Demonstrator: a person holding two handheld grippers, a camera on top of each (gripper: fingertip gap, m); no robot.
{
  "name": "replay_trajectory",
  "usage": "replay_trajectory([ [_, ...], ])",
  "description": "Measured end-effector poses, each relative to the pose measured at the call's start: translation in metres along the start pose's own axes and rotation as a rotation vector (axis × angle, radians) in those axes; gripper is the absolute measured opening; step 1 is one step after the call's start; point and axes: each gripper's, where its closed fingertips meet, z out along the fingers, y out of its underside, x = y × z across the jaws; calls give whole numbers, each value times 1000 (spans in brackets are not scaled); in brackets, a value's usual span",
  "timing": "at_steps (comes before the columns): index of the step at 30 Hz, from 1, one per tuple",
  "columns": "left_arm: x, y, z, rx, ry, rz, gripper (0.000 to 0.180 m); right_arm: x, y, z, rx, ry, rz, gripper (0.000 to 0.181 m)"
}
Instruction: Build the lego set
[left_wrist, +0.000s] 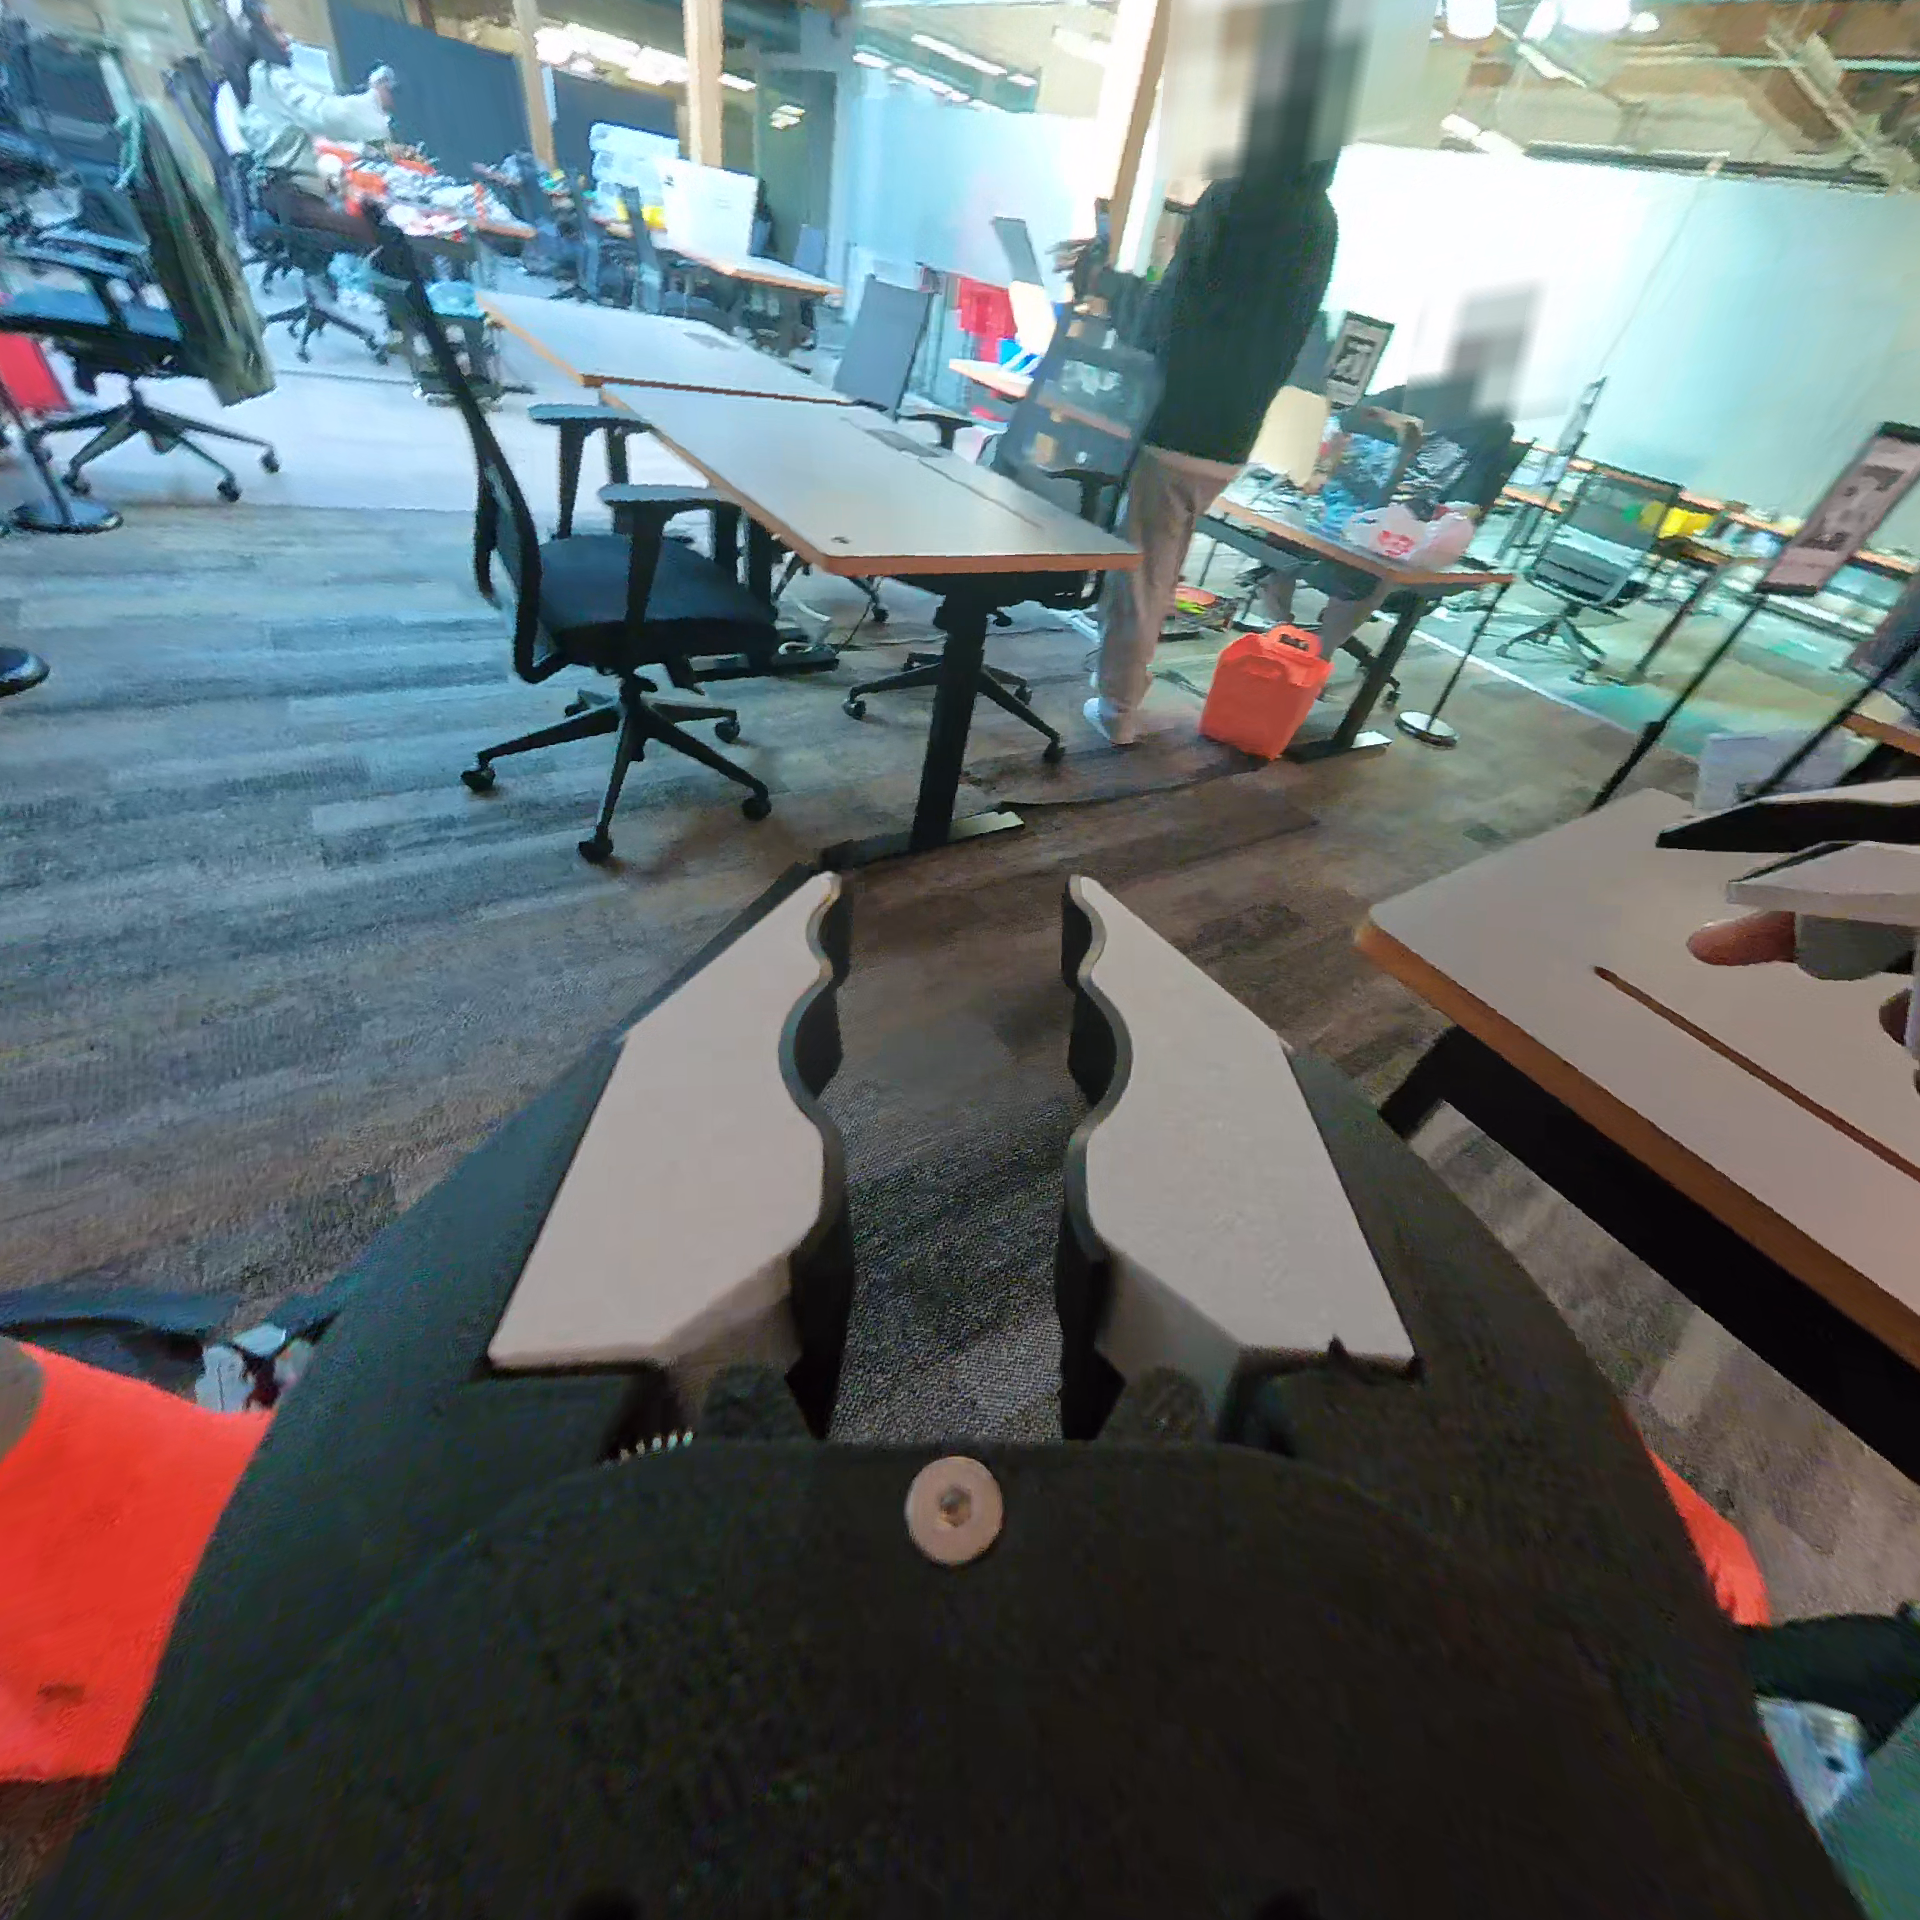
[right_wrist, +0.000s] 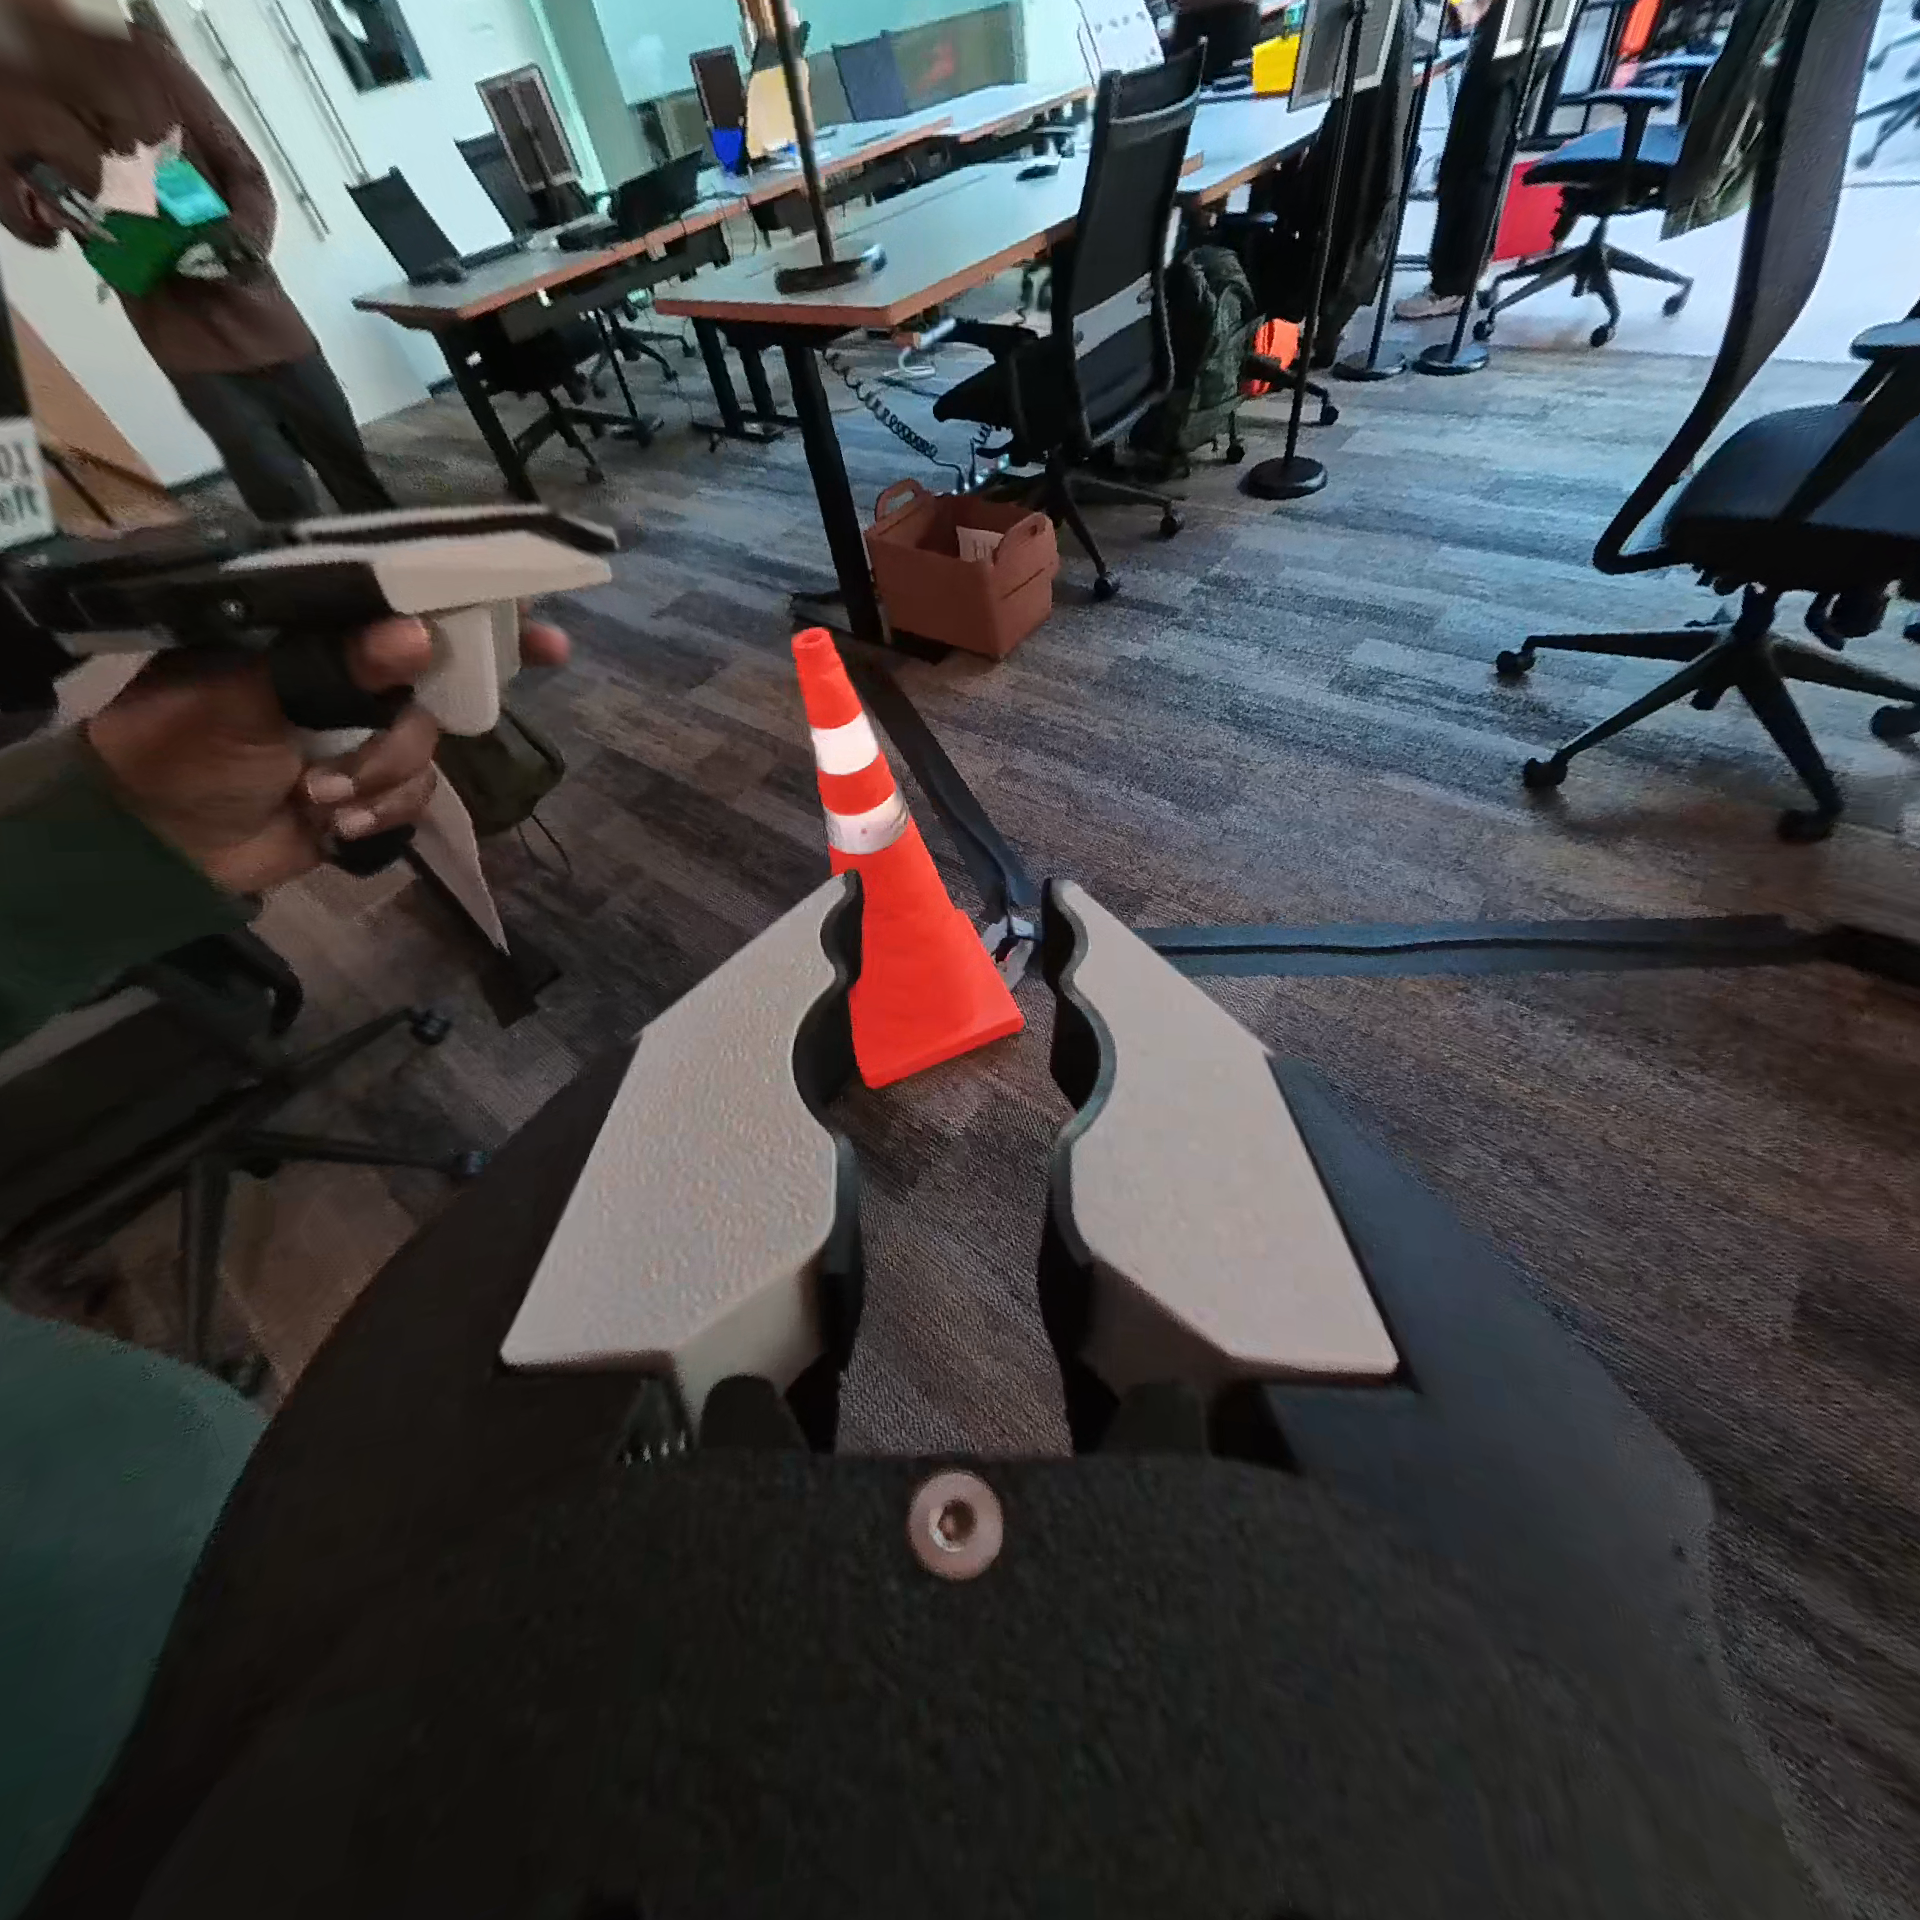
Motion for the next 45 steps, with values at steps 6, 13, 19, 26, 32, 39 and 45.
replay_trajectory([
  [6,-16,-8,43,-21,-129,-85,39,83,-15,46,40,-37,34,31],
  [13,-34,-22,102,-69,-148,-57,40,147,-39,98,64,-124,-4,28],
  [19,-55,-27,152,-108,-129,-8,38,186,-34,138,61,-129,115,22],
  [26,-120,-13,226,-119,-40,-85,39,206,-55,194,47,-47,107,20],
  [32,-192,-21,309,-128,75,-78,38,237,-77,264,-1,74,150,18],
  [39,-313,34,334,-203,9,-182,39,249,-75,347,-156,96,95,19],
  [45,-390,116,268,-310,-193,-262,40,245,-14,375,-299,71,139,20],
])
